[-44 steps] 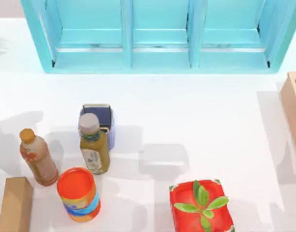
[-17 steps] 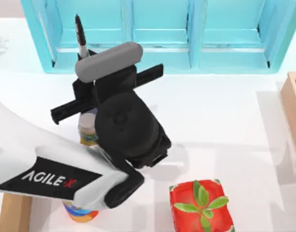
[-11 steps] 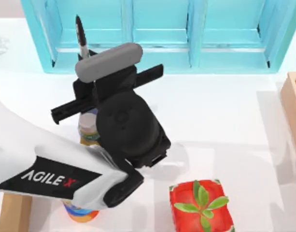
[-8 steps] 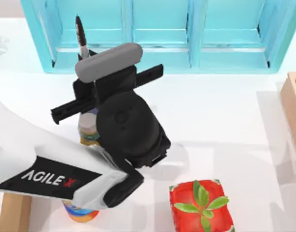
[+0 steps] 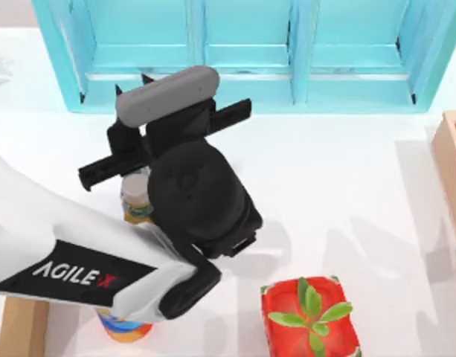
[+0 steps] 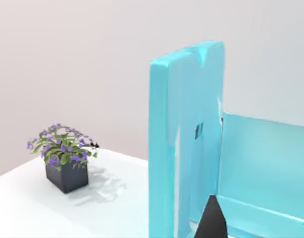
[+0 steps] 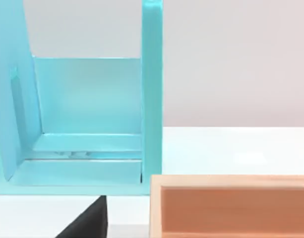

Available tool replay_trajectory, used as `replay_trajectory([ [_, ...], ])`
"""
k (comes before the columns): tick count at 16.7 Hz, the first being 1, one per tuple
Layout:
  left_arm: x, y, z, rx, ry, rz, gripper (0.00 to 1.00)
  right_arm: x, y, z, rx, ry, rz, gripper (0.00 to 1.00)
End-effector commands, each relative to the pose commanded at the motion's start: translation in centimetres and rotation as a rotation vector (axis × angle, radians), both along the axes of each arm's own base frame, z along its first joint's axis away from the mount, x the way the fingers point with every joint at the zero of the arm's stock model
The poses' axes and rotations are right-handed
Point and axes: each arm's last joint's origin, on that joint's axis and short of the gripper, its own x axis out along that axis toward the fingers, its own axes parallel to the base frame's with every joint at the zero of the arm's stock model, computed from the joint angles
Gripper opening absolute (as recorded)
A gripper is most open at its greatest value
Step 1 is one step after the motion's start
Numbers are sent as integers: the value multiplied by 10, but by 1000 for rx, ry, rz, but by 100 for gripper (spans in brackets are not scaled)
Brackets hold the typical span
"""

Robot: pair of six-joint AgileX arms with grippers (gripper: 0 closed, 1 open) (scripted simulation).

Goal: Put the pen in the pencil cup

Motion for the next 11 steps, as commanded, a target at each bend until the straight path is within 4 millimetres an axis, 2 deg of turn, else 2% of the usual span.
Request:
replay_trajectory([
  [5,0,0,0,0,0,0,98,0,0,0,0,0,0,100],
  [11,0,0,0,0,0,0,100,0,0,0,0,0,0,100],
])
